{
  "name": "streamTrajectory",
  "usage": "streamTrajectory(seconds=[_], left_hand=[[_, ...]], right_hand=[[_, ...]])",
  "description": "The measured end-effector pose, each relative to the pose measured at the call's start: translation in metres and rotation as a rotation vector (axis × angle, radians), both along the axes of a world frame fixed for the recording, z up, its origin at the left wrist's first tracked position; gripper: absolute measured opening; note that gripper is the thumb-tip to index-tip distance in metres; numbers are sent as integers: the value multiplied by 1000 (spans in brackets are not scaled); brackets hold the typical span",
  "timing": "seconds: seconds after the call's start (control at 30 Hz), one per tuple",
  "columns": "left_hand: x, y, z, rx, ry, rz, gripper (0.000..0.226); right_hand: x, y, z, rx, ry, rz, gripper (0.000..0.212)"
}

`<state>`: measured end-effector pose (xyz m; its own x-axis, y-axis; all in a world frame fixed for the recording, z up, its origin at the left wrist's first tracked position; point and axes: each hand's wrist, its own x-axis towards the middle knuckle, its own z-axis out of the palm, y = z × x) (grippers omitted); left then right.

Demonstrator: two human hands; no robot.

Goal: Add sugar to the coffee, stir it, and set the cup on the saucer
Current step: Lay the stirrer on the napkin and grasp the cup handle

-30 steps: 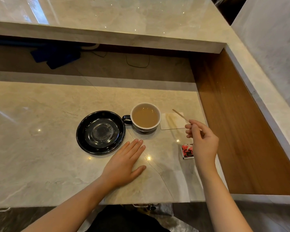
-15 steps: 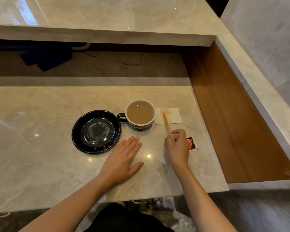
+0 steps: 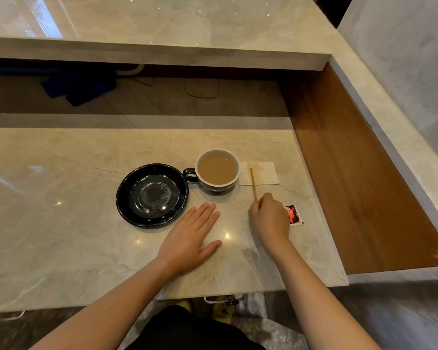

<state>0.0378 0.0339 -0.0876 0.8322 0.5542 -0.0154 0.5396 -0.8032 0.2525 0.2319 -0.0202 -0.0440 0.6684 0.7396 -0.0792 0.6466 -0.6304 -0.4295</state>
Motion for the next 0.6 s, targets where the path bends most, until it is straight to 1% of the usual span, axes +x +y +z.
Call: streamTrajectory(seconds=[0.13, 0.23, 0.33, 0.47, 0.6], left_hand=[[0, 0, -3, 3, 6, 6, 70], [0, -1, -3, 4, 0, 2, 70], [0, 0, -1, -10, -7, -1, 69], [-1, 0, 0, -11, 7, -1, 70], [0, 1, -1, -17, -3, -2, 70]], right_hand=[[4, -3, 2, 106, 78, -77, 24], [6, -2, 2, 118, 136, -99, 25], [6, -3, -1, 129, 161, -99, 20], [4, -3, -5, 98, 83, -62, 16], [-6, -6, -7, 115, -92, 16, 14]])
